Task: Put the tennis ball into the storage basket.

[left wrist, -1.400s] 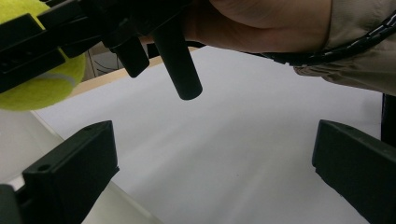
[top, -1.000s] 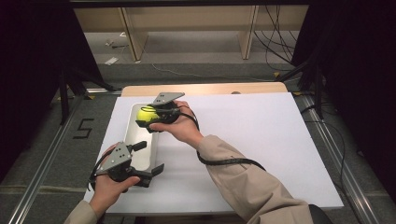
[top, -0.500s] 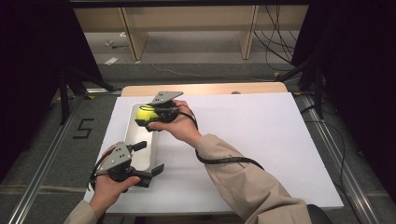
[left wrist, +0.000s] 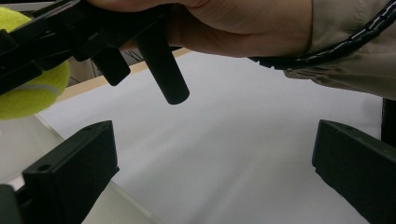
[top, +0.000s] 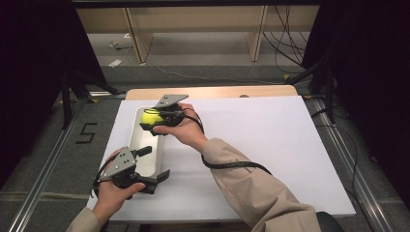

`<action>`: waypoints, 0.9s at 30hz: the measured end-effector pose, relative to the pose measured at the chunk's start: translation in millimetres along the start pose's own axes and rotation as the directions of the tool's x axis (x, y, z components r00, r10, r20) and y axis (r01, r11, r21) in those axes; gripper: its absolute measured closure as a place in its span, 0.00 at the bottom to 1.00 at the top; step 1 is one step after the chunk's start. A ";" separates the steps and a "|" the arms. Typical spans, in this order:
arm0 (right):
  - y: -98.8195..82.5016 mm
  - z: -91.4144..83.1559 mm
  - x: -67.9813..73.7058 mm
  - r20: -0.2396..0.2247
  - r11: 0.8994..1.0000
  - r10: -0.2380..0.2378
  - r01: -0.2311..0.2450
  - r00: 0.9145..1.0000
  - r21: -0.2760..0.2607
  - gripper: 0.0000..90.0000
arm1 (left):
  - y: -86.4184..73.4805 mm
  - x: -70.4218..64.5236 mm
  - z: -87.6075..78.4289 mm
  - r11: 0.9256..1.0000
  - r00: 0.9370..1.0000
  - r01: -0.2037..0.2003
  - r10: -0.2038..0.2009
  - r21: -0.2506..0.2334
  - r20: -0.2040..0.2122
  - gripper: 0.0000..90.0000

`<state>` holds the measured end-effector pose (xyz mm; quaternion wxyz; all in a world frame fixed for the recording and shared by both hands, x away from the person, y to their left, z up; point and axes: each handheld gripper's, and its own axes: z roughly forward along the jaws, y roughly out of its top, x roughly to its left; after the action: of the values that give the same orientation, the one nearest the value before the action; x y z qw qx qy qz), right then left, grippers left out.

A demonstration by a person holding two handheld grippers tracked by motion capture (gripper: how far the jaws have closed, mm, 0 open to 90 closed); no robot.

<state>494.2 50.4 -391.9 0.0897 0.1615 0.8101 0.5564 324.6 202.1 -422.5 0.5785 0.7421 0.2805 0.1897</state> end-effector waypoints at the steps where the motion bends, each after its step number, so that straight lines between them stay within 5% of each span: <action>1: 0.0 0.3 -0.2 0.000 1.000 0.000 0.000 1.000 0.000 0.30 | 0.0 0.0 0.0 1.000 1.000 -0.001 0.001 0.000 0.000 0.00; 27: 0.2 8.0 -2.5 -0.004 1.000 0.008 -0.008 1.000 0.017 0.30 | -0.1 -0.4 0.2 1.000 1.000 0.004 -0.004 0.001 0.001 0.00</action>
<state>499.1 56.6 -394.7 0.0846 0.1646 0.8142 0.5503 324.4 201.8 -422.7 0.5785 0.7421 0.2816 0.1881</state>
